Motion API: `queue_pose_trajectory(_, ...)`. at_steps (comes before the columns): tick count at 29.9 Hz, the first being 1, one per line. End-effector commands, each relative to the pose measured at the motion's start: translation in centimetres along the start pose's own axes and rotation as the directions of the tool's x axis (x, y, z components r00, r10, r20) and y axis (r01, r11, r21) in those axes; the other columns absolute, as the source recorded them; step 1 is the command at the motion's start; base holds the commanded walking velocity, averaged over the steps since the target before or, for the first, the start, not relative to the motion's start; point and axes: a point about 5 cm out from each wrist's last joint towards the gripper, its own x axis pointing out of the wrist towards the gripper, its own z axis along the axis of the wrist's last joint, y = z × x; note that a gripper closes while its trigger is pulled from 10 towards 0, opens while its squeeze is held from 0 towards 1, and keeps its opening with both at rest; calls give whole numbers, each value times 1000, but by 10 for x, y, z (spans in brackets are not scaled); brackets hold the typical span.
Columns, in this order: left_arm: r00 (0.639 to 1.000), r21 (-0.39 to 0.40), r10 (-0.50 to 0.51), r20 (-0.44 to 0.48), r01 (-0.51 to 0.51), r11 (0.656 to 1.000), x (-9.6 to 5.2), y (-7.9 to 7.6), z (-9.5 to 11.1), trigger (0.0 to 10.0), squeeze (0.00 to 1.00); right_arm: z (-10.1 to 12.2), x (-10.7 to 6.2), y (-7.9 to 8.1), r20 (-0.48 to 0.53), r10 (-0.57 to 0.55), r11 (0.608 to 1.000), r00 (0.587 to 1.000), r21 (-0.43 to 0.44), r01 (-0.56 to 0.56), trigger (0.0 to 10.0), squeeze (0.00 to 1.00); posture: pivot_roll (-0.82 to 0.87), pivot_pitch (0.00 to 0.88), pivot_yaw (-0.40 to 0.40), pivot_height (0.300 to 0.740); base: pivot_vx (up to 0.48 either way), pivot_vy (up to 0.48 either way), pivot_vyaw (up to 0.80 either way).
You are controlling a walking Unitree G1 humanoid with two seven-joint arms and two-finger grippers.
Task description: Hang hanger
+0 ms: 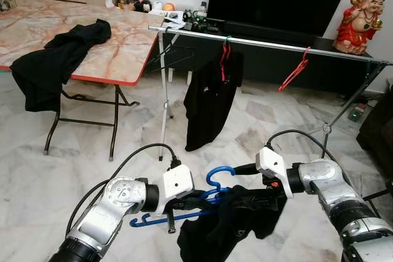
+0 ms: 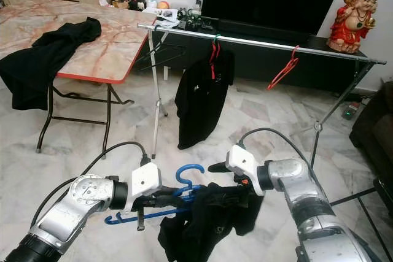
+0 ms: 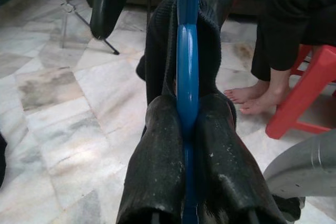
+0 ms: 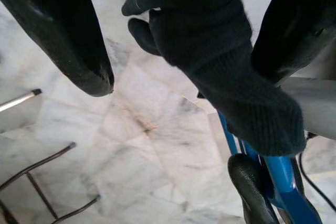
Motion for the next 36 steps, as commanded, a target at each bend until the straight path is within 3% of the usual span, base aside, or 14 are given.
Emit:
queue_pose_trajectory(1, 998, 59, -46, 39, 44, 997, 3, -1, 18, 10000, 0, 2, 2, 1, 16, 46, 999, 999, 27, -46, 10000, 0, 166, 0, -141, 740, 0, 0, 0)
queue_pose_trajectory(10, 996, 74, -76, 42, 73, 995, 8, -5, 24, 10000, 0, -5, 11, 10, 6, 132, 989, 991, 71, -132, 10000, 0, 167, 0, -141, 740, 0, 0, 0)
queue_pose_trajectory(11, 996, 75, -79, 42, 76, 994, 8, -5, 25, 10000, 0, -6, 11, 11, 3, 144, 987, 990, 76, -143, 5843, 0, 167, 0, -142, 740, 0, 0, 0)
queue_pose_trajectory(12, 996, 75, -81, 43, 77, 994, 9, -5, 25, 10000, 0, -7, 12, 11, 2, 151, 985, 988, 79, -151, 5843, 0, 167, 0, -142, 740, 0, 0, 0)
queue_pose_trajectory(13, 996, 75, -83, 43, 80, 994, 9, -5, 26, 10000, 0, -9, 12, 12, -2, 156, 984, 988, 87, -155, 0, 0, 166, 0, -142, 740, 0, 0, 0)
queue_pose_trajectory(36, 994, 130, -89, 59, 81, 988, 15, -1, 40, 10000, 0, -20, 26, 27, -23, 273, 955, 962, 131, -268, 0, 0, 168, 0, -150, 740, 0, 0, 0)
